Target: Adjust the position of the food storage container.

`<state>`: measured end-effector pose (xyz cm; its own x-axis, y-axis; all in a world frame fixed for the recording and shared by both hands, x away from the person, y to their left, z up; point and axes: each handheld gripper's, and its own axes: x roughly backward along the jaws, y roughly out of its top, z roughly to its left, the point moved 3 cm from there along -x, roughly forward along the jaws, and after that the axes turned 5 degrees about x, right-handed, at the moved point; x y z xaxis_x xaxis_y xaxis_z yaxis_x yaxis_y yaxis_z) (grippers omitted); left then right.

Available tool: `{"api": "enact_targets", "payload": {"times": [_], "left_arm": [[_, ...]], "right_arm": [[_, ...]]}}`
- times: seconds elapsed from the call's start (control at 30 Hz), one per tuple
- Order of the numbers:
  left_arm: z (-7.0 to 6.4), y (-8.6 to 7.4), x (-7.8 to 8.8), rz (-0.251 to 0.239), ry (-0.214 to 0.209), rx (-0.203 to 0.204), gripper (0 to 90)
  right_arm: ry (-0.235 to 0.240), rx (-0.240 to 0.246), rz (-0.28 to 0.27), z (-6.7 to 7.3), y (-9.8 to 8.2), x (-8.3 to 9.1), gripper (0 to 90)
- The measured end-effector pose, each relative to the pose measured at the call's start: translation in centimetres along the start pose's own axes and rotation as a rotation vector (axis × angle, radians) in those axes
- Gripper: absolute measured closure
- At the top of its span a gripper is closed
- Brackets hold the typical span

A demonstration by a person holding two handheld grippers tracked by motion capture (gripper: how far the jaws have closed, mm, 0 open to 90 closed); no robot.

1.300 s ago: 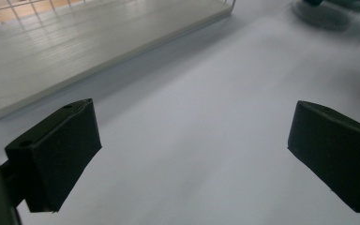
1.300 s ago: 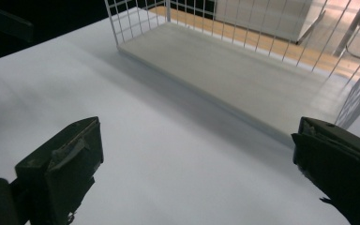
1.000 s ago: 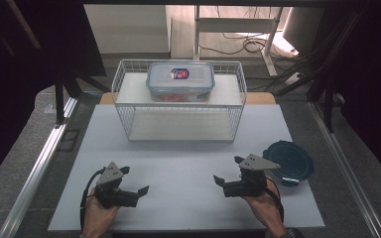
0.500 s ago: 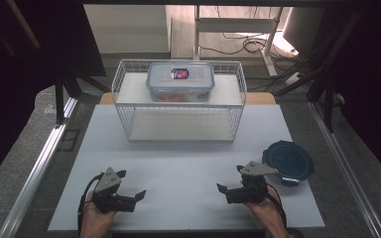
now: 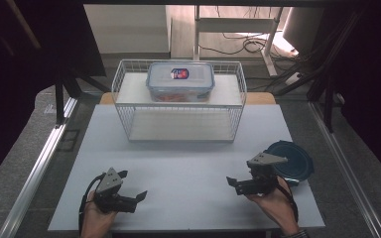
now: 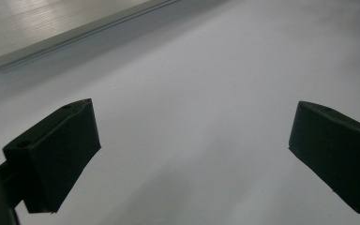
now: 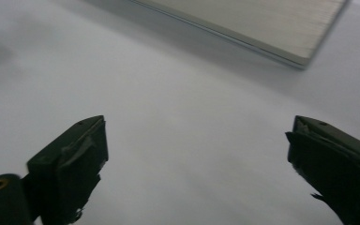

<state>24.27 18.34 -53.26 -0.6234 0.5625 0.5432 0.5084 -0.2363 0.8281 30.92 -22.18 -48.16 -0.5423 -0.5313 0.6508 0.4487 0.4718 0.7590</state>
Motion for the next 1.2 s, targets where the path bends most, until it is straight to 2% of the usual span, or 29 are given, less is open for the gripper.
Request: {"api": "enact_targets", "payload": {"times": [0.07,0.1,0.17,0.2,0.3,0.4,0.5,0.7,0.77,0.97,1.1,1.2], "left_arm": [[0.0,0.0,0.0,-0.002,-0.002,0.001,1.5],[0.0,0.0,0.0,-0.001,-0.003,0.001,1.5],[0.0,0.0,-0.1,0.0,-0.002,0.0,1.5],[0.1,0.0,-0.1,-0.001,-0.002,0.003,1.6],[0.2,0.0,0.0,-0.004,-0.005,0.01,1.7],[0.3,0.0,0.0,-0.006,-0.016,0.021,1.7],[0.3,0.0,-0.1,-0.006,-0.02,0.026,1.7],[0.4,0.0,0.0,-0.016,-0.018,0.029,1.8],[0.4,0.1,0.1,-0.022,-0.018,0.033,1.8],[0.6,0.0,0.1,-0.024,-0.021,0.044,1.9],[0.6,0.0,0.1,-0.018,-0.024,0.047,2.0],[0.6,-0.1,0.0,-0.012,-0.026,0.052,2.0]], "right_arm": [[-0.021,-0.026,-0.01,-1.1,0.0,0.7,21.3],[-0.029,-0.045,-0.006,-1.7,0.0,1.0,25.4],[-0.079,-0.041,-0.006,-3.0,-0.1,1.6,41.2],[-0.097,-0.04,0.004,-3.7,-0.2,1.9,45.3],[-0.152,-0.072,0.012,-6.3,-0.7,2.8,63.7],[-0.198,-0.089,0.018,-8.2,-1.4,3.6,74.8],[-0.253,-0.131,0.013,-10.5,-2.3,4.6,84.8],[-0.371,-0.23,-0.017,-13.9,-3.3,6.8,89.3],[-0.39,-0.247,-0.007,-15.0,-3.8,7.4,89.5],[-0.46,-0.26,0.029,-16.7,-5.1,8.1,89.4],[-0.532,-0.3,0.049,-17.7,-6.3,9.0,89.4],[-0.541,-0.33,0.078,-18.1,-7.2,8.9,89.4]]}}
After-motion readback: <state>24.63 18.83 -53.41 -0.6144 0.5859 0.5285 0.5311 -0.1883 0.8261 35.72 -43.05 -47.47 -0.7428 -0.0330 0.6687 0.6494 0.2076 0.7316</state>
